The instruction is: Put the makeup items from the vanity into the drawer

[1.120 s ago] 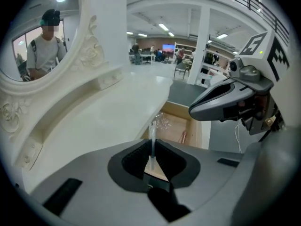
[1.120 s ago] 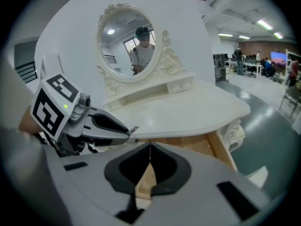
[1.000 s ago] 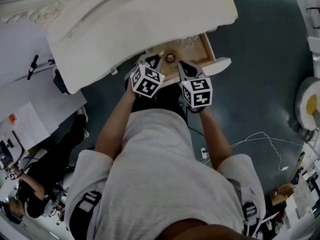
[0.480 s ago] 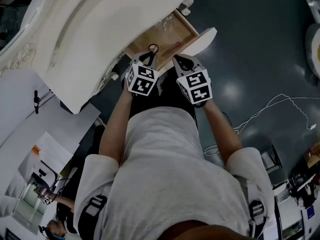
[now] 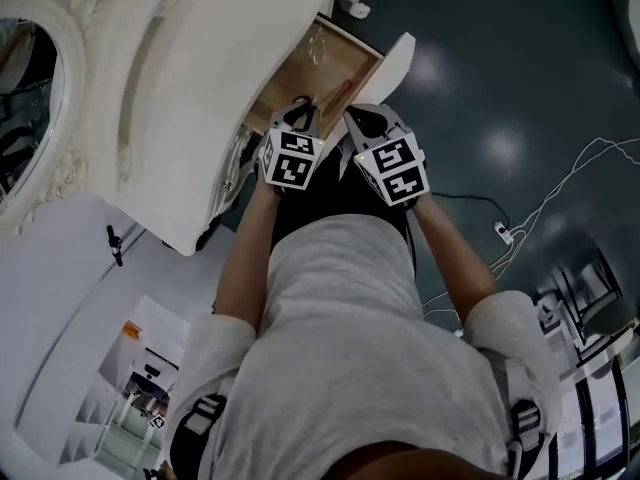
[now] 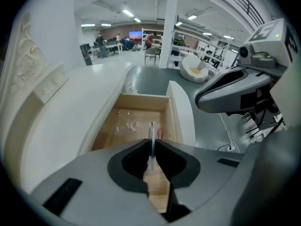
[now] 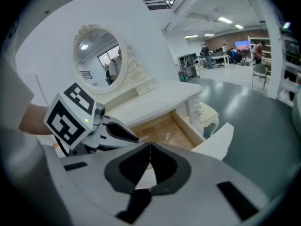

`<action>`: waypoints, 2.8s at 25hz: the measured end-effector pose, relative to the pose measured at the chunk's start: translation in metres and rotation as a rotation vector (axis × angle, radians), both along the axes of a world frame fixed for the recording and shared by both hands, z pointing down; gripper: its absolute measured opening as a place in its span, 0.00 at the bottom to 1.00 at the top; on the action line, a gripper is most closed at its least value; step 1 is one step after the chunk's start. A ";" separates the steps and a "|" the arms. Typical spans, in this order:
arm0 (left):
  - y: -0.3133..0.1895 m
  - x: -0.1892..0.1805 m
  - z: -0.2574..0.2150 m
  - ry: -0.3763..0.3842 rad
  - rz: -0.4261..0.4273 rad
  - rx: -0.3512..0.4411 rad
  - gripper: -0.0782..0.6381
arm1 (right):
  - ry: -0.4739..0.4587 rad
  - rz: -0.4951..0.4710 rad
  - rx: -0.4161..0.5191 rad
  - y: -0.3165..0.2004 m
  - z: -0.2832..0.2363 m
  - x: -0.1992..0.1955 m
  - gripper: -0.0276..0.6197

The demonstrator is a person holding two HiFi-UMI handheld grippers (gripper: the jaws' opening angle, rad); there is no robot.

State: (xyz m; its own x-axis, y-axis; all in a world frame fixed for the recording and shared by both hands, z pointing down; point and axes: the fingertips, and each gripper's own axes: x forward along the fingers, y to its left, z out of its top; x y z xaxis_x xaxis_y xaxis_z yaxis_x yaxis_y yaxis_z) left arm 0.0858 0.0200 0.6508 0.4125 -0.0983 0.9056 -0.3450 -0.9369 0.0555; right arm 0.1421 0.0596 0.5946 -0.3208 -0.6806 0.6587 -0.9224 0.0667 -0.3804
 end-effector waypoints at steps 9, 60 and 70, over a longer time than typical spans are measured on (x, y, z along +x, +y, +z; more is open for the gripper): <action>-0.017 0.031 0.034 -0.021 0.045 -0.041 0.18 | -0.032 0.157 -0.025 0.007 0.008 0.024 0.07; -0.019 0.004 -0.046 0.151 -0.156 0.357 0.12 | 0.013 -0.034 0.073 0.003 -0.049 0.034 0.07; -0.004 -0.057 -0.140 0.439 -0.694 0.248 0.12 | 0.007 -0.113 0.375 -0.031 -0.119 -0.029 0.07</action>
State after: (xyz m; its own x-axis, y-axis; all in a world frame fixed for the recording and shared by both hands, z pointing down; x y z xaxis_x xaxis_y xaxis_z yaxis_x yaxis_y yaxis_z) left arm 0.0285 0.0159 0.5104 0.4942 -0.6324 0.5966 -0.8399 -0.5244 0.1399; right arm 0.1126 0.0291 0.4751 -0.4037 -0.8352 0.3734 -0.9039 0.3010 -0.3040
